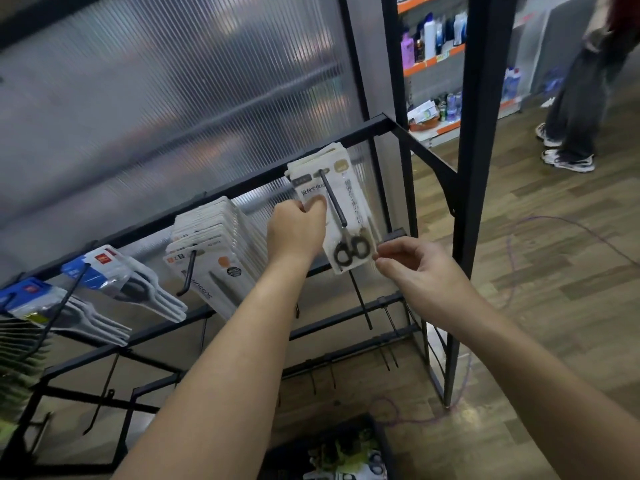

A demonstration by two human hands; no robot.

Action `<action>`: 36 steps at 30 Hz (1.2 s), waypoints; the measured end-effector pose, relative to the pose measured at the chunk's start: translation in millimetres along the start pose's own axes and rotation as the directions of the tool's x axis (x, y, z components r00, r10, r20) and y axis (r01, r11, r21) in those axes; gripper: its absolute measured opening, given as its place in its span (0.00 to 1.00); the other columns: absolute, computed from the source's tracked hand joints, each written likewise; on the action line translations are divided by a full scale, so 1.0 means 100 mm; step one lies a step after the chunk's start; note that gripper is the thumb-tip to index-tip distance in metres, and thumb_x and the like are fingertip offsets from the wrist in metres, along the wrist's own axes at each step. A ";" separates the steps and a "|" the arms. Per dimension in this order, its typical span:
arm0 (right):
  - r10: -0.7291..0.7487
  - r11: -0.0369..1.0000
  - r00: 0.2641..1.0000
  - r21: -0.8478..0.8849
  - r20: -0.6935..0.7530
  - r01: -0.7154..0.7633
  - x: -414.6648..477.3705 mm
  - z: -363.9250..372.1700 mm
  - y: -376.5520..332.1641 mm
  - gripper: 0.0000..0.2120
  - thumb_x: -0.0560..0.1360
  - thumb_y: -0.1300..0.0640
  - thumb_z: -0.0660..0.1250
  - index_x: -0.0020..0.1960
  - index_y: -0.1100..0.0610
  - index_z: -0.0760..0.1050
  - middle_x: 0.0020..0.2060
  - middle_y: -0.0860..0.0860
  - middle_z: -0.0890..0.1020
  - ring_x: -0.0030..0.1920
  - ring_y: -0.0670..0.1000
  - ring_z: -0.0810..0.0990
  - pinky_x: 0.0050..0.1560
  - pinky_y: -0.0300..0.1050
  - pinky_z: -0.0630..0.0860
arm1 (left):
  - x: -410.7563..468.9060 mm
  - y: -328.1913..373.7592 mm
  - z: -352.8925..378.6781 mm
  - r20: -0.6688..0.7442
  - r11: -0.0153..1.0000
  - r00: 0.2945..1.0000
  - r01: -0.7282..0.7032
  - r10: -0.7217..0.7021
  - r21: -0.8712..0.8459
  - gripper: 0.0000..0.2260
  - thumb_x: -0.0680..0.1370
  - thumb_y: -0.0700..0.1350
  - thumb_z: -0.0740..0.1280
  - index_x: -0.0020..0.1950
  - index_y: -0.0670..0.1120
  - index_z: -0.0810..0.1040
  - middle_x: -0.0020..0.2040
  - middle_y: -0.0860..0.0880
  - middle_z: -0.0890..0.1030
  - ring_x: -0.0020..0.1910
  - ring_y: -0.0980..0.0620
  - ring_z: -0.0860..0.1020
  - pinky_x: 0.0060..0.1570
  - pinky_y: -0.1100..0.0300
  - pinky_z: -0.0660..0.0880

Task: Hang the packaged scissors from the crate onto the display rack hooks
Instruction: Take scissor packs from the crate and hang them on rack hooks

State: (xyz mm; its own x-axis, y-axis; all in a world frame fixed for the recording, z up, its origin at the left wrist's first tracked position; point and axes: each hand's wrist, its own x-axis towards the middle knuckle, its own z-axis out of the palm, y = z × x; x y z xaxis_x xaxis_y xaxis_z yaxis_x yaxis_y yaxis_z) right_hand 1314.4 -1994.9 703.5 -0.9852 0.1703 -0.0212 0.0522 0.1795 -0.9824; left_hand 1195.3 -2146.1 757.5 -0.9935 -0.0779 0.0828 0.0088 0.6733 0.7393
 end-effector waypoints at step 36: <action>0.165 0.325 0.961 -0.932 0.222 0.160 -2.35 3.41 -0.42 0.32 0.81 0.42 0.61 0.81 0.47 0.55 0.78 0.48 0.64 0.77 0.52 0.64 0.72 0.49 0.67 | -2.52 -3.76 -2.92 0.324 0.849 0.945 -0.207 0.044 0.487 0.26 0.82 0.55 0.61 0.79 0.52 0.60 0.74 0.46 0.68 0.72 0.45 0.67 0.69 0.49 0.67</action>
State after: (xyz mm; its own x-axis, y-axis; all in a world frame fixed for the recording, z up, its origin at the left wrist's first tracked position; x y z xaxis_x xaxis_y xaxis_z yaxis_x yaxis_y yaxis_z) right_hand 1487.8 -2372.9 686.8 -0.9745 -0.0217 -0.2234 0.0122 0.9888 -0.1490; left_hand 1475.2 -2594.0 653.7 -0.9752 0.1943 -0.1057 0.1575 0.9455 0.2849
